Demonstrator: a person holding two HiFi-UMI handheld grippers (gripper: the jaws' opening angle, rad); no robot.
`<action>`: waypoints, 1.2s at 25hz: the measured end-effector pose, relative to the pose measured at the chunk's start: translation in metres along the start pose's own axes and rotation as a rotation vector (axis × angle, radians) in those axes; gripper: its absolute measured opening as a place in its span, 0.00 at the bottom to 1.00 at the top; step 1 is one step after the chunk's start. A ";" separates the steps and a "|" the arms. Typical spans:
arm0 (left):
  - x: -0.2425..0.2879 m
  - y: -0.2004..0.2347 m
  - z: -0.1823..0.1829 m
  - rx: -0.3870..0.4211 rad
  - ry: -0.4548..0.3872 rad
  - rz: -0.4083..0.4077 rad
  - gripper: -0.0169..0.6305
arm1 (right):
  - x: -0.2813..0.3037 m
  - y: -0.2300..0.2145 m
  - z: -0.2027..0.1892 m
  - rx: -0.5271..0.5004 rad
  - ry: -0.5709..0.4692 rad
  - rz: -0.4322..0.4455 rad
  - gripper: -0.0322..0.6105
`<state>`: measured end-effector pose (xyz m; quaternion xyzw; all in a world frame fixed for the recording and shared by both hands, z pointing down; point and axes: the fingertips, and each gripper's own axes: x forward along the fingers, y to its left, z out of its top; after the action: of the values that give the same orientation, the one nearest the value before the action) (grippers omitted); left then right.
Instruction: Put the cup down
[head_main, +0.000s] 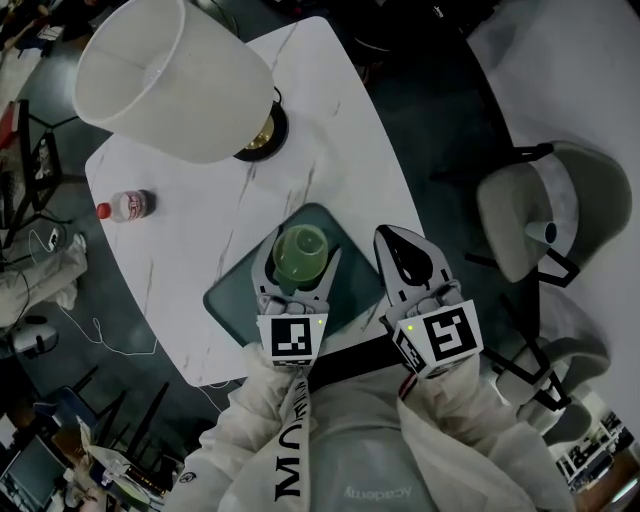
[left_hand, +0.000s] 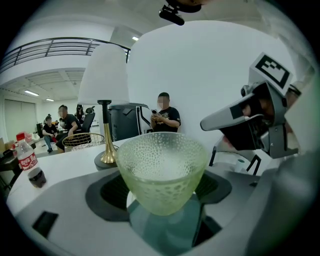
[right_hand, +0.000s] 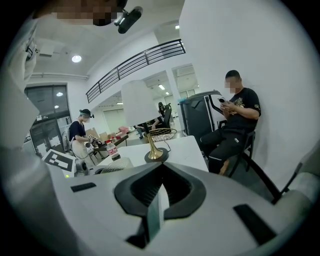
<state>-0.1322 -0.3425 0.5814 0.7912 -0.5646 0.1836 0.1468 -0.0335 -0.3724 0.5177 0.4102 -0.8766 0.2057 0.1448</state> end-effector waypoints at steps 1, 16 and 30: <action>0.001 0.000 -0.002 0.003 0.002 -0.001 0.62 | 0.001 -0.002 -0.001 0.001 0.000 -0.005 0.06; 0.031 0.002 -0.019 0.014 0.031 -0.026 0.62 | 0.009 -0.022 -0.003 0.033 -0.002 -0.040 0.06; 0.046 0.005 -0.028 0.020 0.052 -0.027 0.62 | 0.015 -0.024 -0.008 0.043 0.019 -0.047 0.06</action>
<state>-0.1263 -0.3703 0.6274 0.7952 -0.5479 0.2074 0.1560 -0.0236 -0.3925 0.5373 0.4317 -0.8607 0.2249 0.1490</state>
